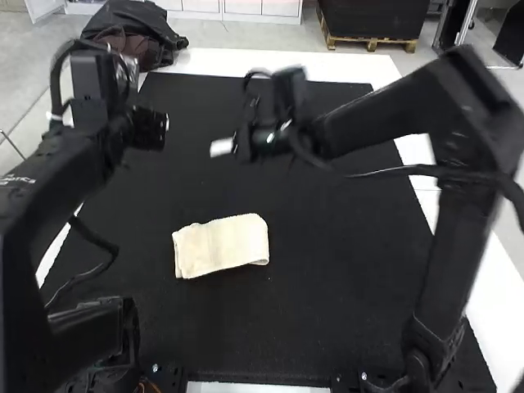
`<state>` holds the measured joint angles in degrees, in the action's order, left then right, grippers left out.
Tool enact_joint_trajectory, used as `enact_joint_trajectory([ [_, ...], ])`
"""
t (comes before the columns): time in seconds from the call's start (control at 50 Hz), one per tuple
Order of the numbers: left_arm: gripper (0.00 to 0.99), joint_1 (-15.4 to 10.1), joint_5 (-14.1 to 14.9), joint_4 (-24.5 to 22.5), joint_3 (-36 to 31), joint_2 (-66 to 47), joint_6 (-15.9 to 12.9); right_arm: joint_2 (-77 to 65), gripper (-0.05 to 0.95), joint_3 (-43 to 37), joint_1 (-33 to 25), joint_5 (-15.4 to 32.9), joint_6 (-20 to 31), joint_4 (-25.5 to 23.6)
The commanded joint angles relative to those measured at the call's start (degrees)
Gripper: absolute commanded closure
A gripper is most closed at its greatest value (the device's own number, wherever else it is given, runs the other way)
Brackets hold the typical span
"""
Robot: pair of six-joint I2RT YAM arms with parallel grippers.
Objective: Fold the towel.
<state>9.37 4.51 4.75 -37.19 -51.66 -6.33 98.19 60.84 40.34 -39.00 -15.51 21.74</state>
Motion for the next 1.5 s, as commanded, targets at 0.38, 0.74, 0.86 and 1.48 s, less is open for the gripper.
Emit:
enact_joint_trajectory([
  [0.38,0.039,-9.63,1.38,1.57,-8.60,9.65,5.98,-35.53,0.92,-10.30,-20.83,-2.39,-10.68,7.71],
  [0.74,0.041,-11.65,3.92,3.33,-6.05,26.26,10.90,-62.77,0.92,-20.76,-28.30,-3.36,-17.89,14.12],
  [0.86,0.041,-11.65,4.63,3.33,-4.38,33.55,11.25,-73.85,0.92,-24.19,-29.97,-4.06,-19.03,13.51],
  [1.48,0.039,-3.56,4.89,-4.49,7.83,51.83,8.70,-97.93,0.27,-34.47,-32.69,14.92,0.30,6.92],
])
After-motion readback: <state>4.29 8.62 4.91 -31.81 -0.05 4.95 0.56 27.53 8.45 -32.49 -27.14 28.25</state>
